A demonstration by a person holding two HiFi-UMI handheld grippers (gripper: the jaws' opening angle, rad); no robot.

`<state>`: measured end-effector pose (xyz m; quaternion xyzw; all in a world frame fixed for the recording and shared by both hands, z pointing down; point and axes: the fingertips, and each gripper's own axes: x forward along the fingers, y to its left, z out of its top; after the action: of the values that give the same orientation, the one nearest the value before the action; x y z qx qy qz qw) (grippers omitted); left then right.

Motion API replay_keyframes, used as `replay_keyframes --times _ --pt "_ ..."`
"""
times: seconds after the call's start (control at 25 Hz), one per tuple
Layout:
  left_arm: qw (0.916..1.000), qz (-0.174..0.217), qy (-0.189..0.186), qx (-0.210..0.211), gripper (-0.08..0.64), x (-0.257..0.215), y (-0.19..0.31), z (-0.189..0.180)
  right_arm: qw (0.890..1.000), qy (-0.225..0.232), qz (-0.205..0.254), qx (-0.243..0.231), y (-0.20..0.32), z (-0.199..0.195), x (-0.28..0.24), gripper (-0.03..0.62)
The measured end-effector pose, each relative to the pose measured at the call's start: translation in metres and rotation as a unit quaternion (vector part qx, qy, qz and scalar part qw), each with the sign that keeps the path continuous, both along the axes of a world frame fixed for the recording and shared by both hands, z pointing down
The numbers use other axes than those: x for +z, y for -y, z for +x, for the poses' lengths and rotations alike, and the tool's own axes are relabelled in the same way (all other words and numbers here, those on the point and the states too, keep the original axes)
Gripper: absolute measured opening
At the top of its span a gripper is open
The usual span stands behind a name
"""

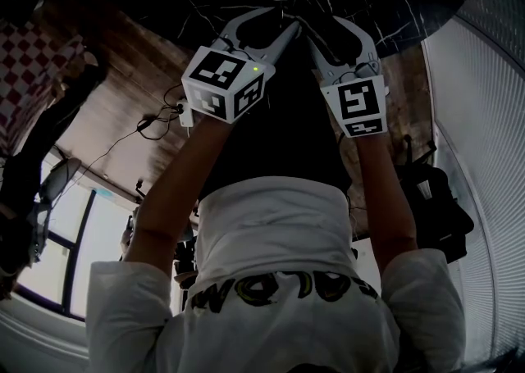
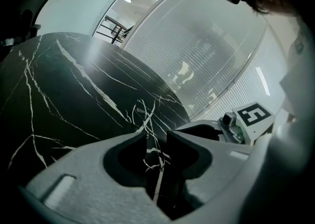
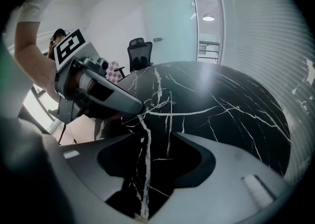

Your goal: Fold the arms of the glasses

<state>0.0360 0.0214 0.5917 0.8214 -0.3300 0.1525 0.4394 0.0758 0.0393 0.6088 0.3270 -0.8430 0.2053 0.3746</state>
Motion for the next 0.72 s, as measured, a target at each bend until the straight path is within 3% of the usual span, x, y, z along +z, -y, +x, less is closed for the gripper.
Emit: replay_keyframes --times 0.72 --pt "0.9998 0.002 -0.005 0.017 0.135 0.0 -0.006 0.004 0.997 0.009 -0.001 -0.072 -0.018 -0.041 -0.004 0.195"
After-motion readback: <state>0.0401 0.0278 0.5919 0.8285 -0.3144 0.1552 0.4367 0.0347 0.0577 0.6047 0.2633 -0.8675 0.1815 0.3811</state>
